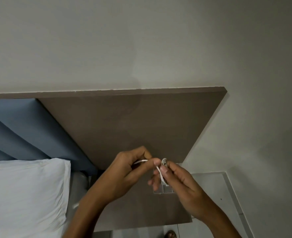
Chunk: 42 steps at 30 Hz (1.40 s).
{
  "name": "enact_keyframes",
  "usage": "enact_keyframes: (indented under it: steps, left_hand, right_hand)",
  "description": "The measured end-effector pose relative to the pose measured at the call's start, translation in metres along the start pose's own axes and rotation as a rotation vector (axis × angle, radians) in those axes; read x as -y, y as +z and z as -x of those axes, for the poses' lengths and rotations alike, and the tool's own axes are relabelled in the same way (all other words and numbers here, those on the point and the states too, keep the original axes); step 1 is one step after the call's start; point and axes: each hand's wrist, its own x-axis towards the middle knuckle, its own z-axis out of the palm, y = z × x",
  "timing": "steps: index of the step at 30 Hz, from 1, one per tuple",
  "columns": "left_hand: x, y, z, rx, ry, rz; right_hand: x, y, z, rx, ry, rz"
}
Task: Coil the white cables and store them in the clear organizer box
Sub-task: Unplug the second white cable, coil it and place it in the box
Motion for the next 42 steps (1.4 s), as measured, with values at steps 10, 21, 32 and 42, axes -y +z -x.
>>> enact_keyframes:
  steps: [10,21,32,42]
  left_hand:
    - [0.017,0.013,-0.007,-0.205,-0.076,0.102]
    - [0.015,0.046,0.009,0.097,-0.098,-0.071]
    - [0.006,-0.034,0.000,0.227,-0.077,-0.164]
    - [0.025,-0.006,-0.017,-0.103,-0.055,0.285]
  right_hand:
    - [0.044,0.010,-0.005,0.240,0.015,-0.982]
    - [0.029,0.008,-0.037,-0.167,-0.086,-0.432]
    - [-0.001,-0.013,-0.012,0.204,0.152,0.096]
    - [0.023,0.012,-0.014,0.482,0.092,-0.943]
